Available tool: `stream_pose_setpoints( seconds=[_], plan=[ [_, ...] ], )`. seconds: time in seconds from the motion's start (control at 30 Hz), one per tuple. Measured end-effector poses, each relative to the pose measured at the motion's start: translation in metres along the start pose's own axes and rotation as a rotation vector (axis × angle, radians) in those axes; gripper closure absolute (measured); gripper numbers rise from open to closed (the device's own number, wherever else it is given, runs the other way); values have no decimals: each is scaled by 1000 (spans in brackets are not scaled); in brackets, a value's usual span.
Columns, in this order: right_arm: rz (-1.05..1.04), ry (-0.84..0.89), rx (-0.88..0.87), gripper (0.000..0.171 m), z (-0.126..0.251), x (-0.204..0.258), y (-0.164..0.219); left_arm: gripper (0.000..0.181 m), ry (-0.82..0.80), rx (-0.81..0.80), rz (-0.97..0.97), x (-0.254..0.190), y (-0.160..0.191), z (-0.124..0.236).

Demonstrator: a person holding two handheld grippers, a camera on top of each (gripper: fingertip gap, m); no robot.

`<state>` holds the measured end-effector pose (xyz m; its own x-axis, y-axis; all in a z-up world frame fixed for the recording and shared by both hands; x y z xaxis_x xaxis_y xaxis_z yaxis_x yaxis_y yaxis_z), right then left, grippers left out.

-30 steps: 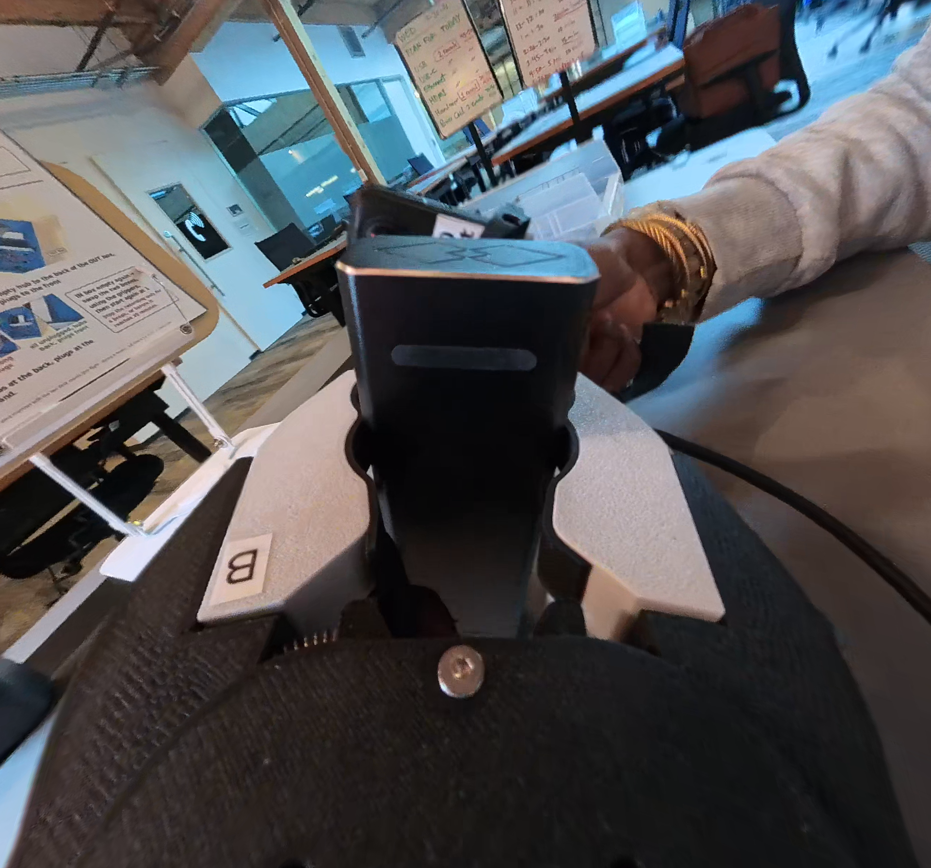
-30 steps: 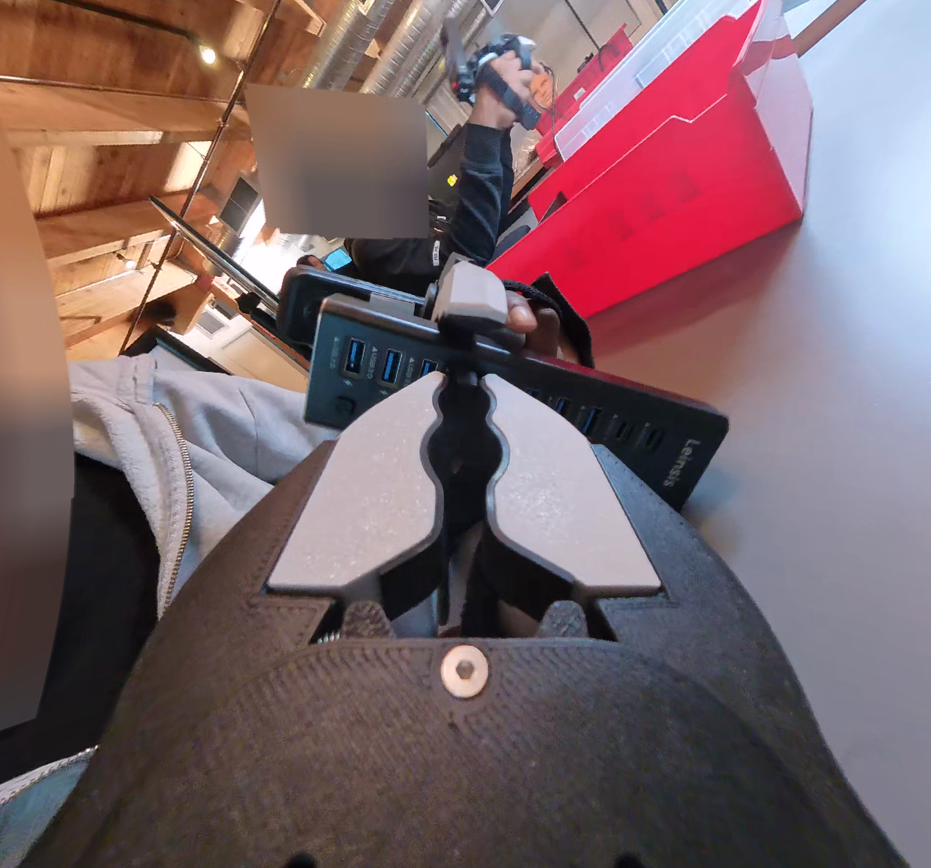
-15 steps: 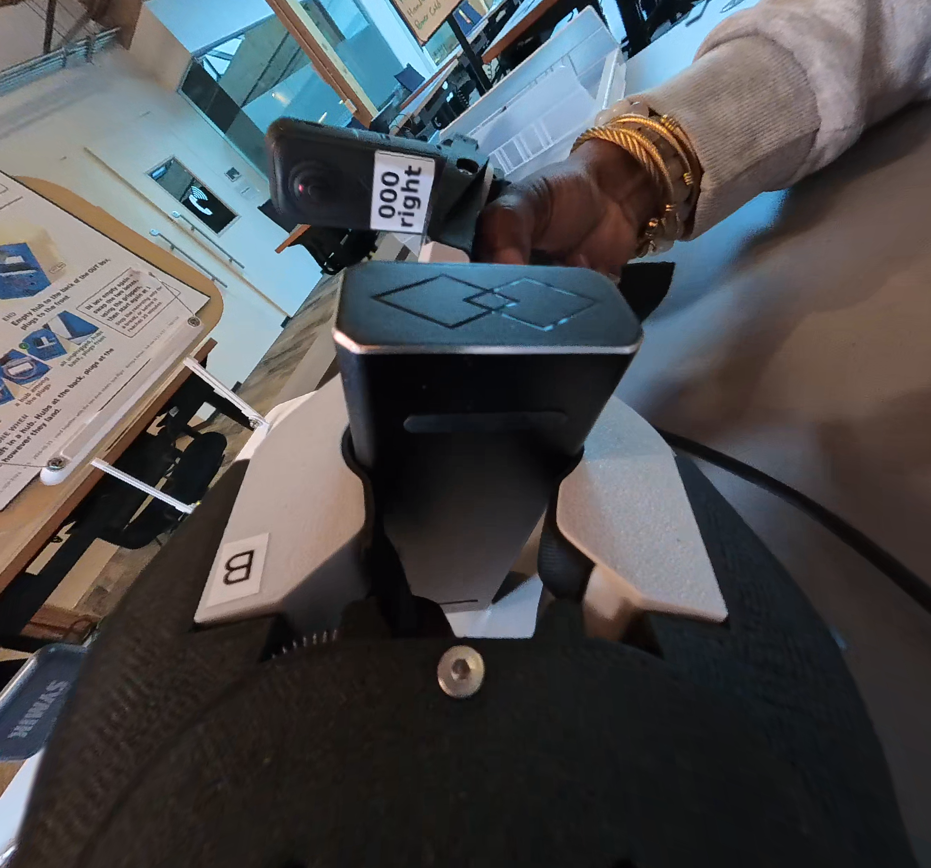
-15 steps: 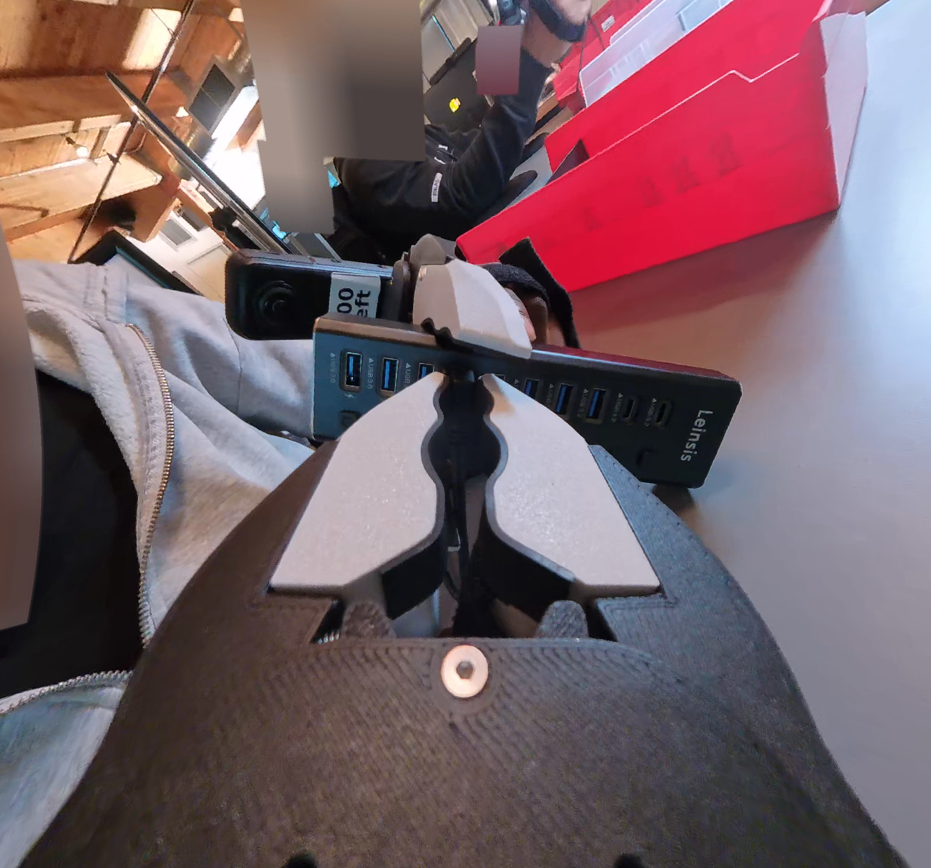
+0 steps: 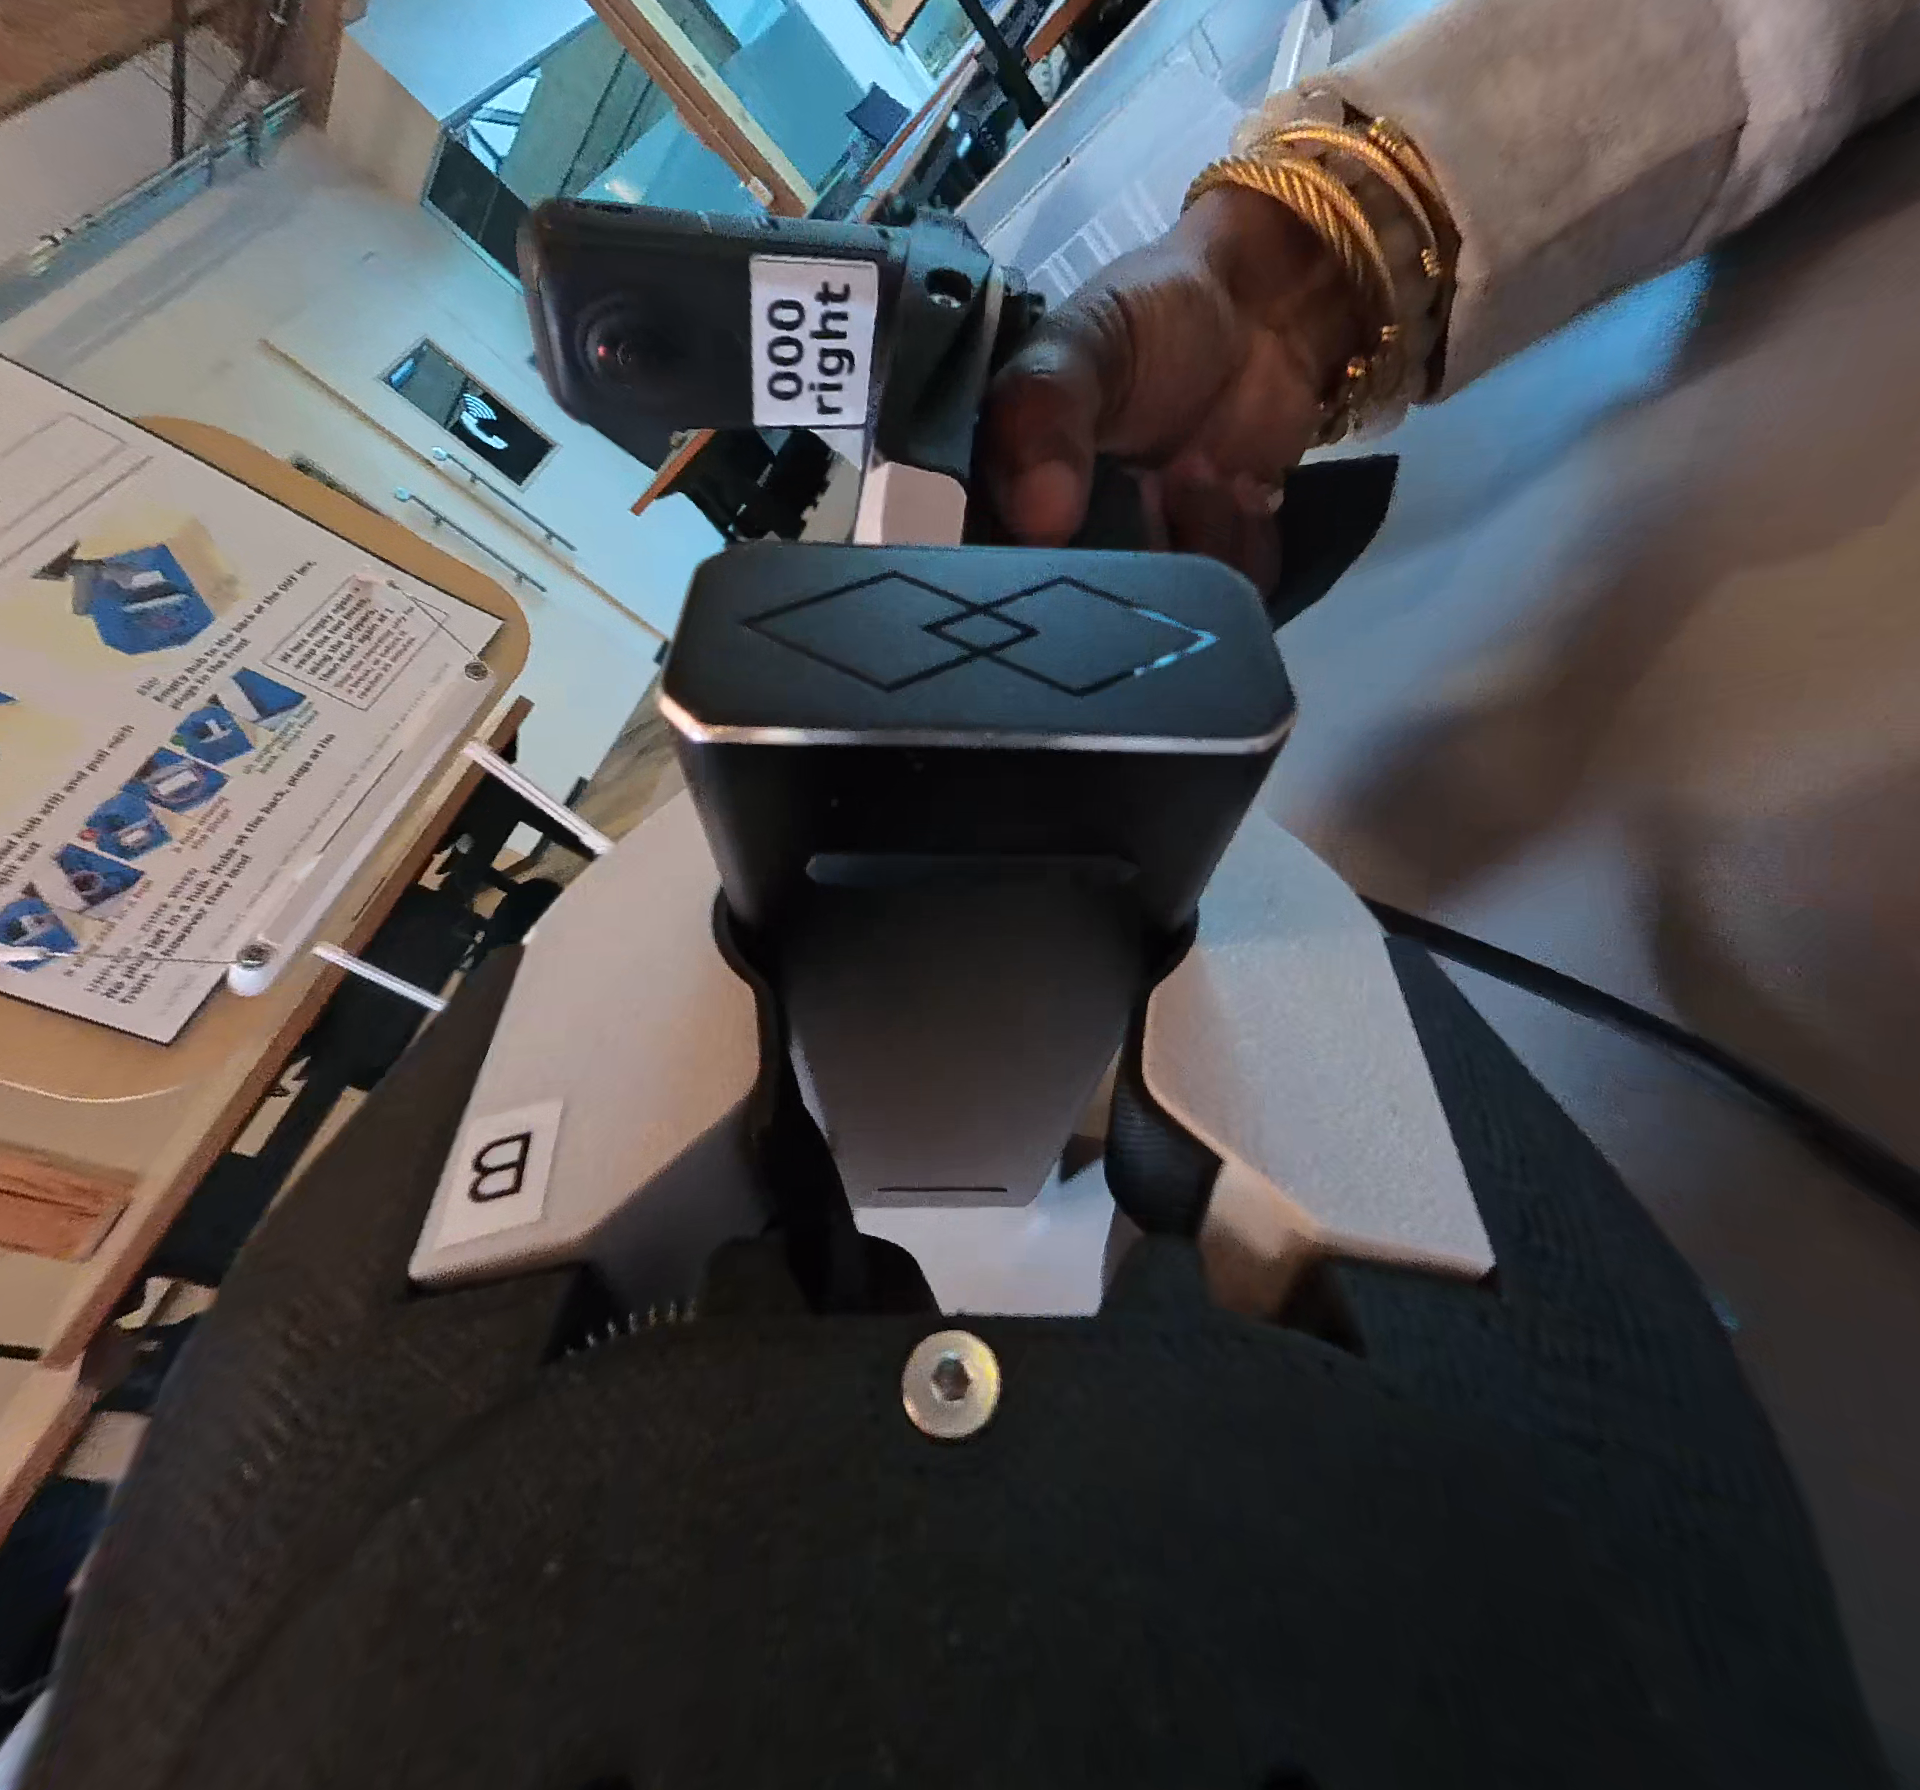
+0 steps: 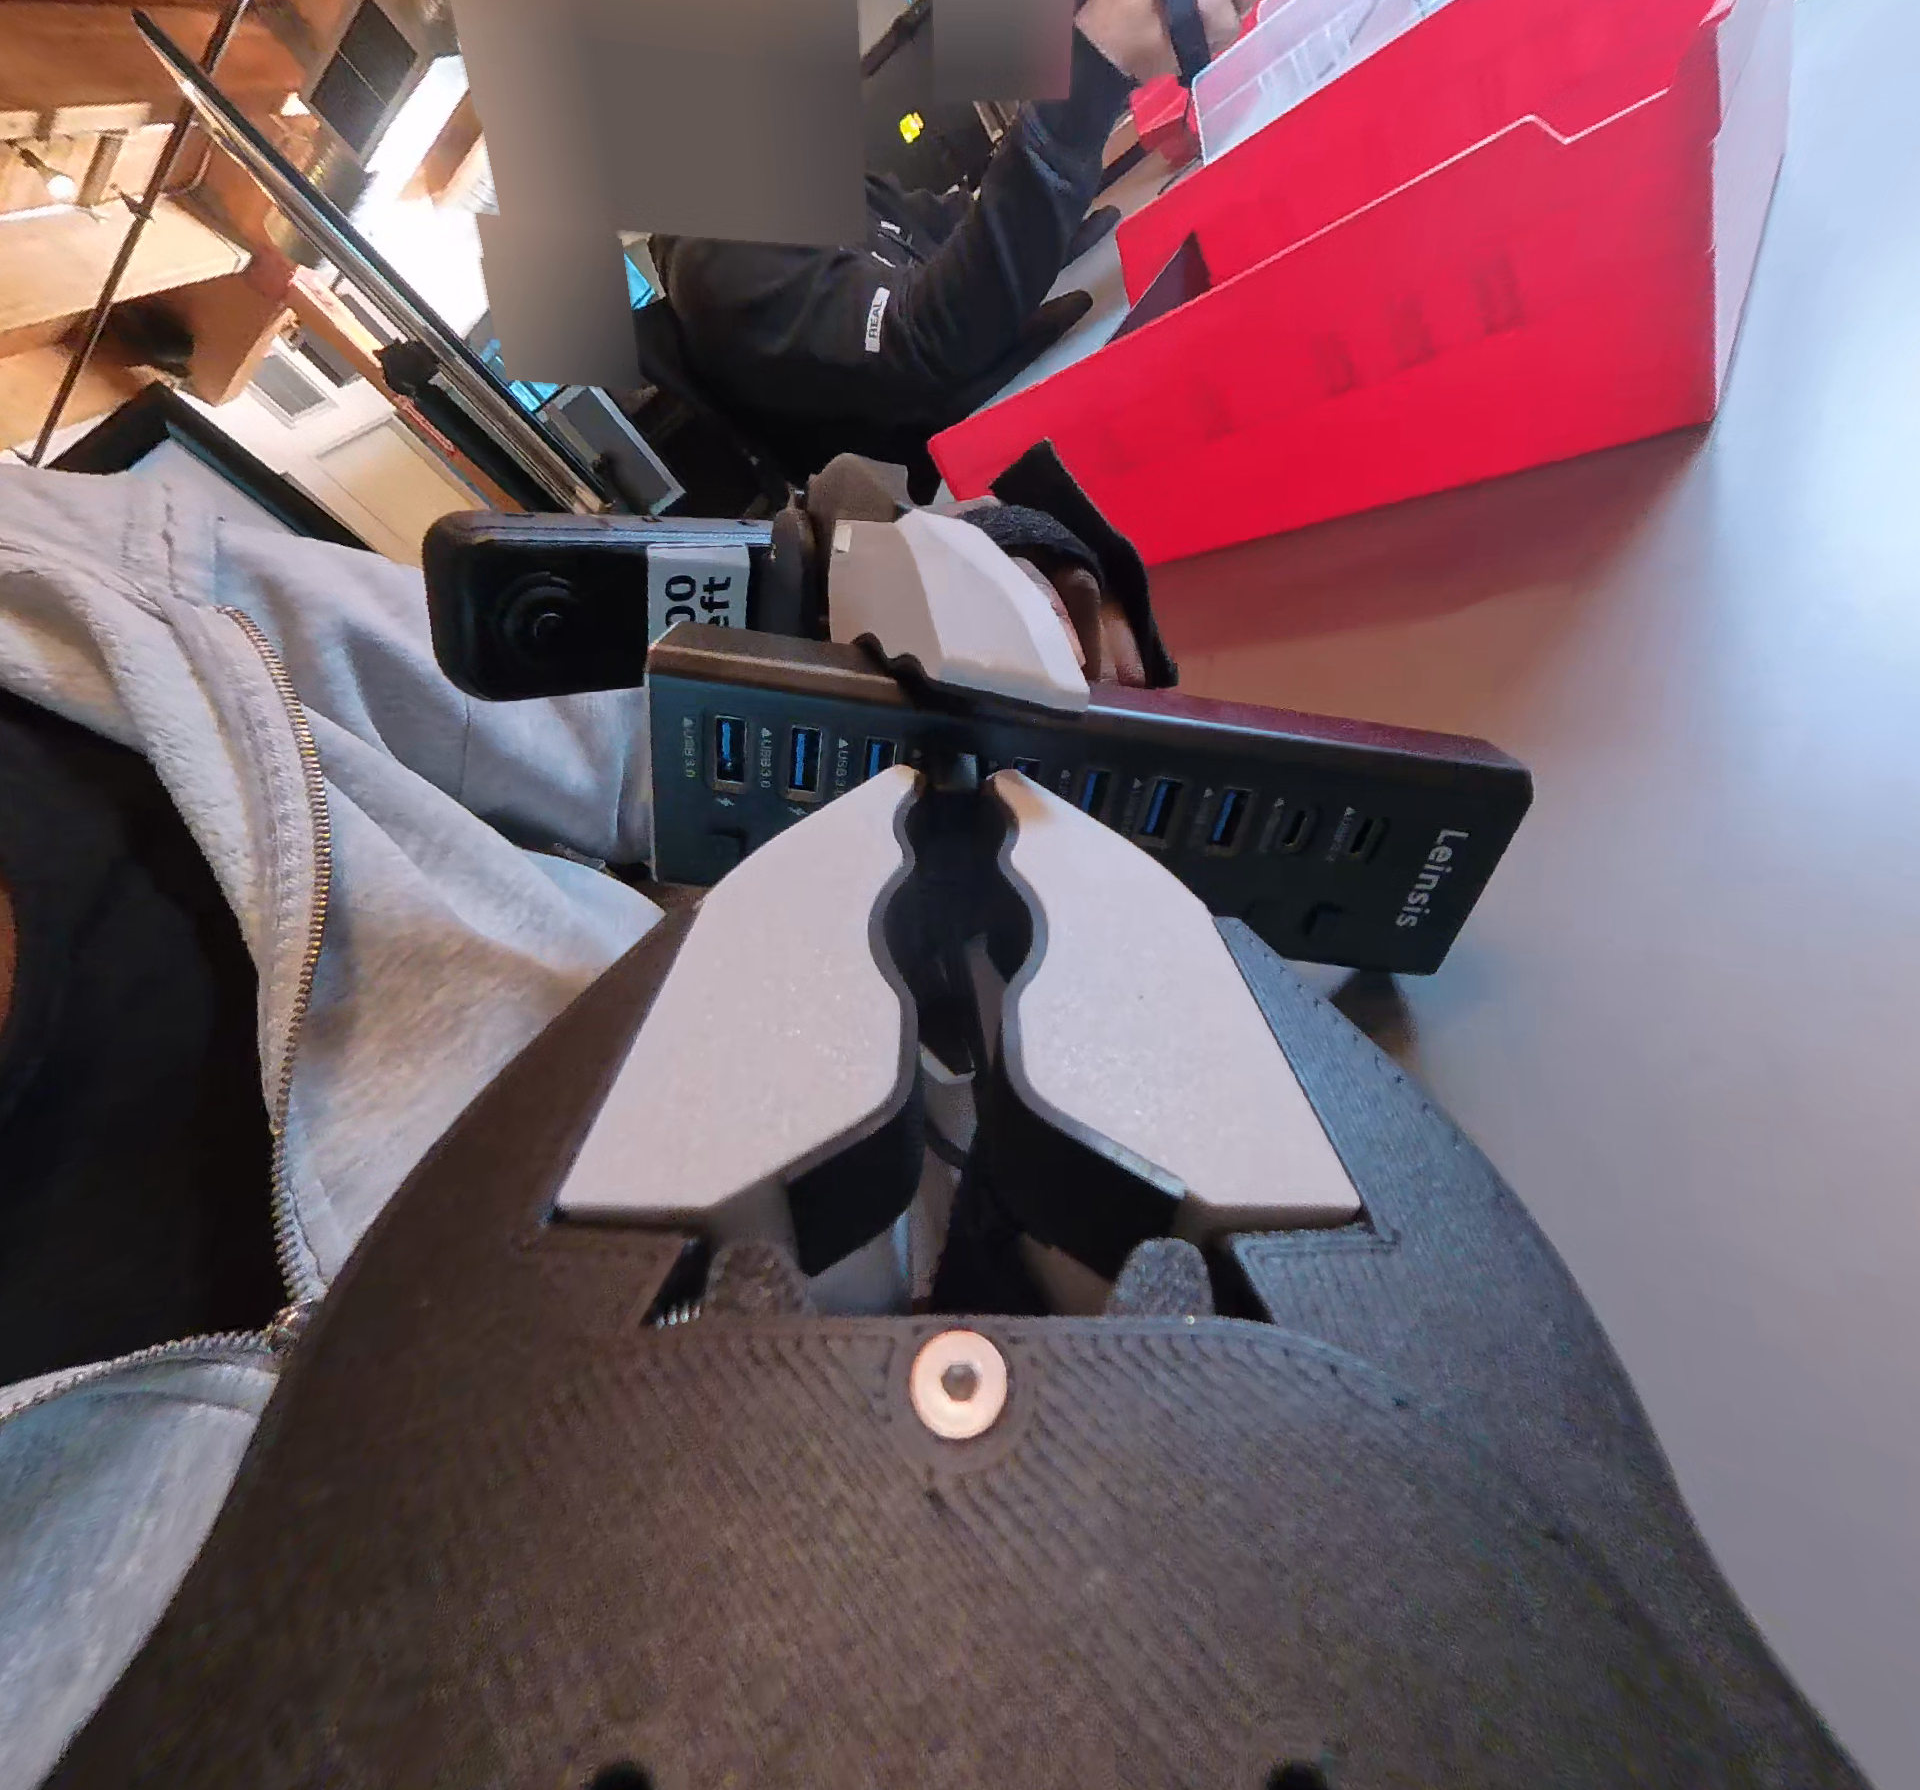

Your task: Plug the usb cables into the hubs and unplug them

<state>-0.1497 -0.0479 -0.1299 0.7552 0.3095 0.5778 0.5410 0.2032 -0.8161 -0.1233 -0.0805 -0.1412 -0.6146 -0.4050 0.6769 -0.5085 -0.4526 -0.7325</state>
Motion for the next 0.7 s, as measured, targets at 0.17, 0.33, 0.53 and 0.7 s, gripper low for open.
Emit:
stream_pose_setpoints(
  seconds=[0.17,0.33,0.53,0.7],
  plan=[
    [-21,5,31,163,-2,-1,5,109,4,40,-96,-5,4,3],
    [-35,65,18,162,-3,-5,9,105,-29,49,-251,-7,5,1],
    [-47,74,33,162,-5,-5,12,100,-29,60,-355,-10,2,3],
    [-67,8,-23,162,-6,0,14,106,-21,10,-267,-12,-4,6]
  ],
)
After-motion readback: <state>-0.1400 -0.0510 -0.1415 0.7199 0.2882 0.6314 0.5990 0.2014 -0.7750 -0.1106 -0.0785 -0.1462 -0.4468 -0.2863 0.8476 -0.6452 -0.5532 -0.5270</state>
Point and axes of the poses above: each gripper's, where its closed fingertips meet, z back along the fingers, y out of its underside, x = y × z across the jaws, the point moved 4 cm from there along z, back along the fingers, and after that the axes turned 6 degrees about -x, right-handed, at the moved point
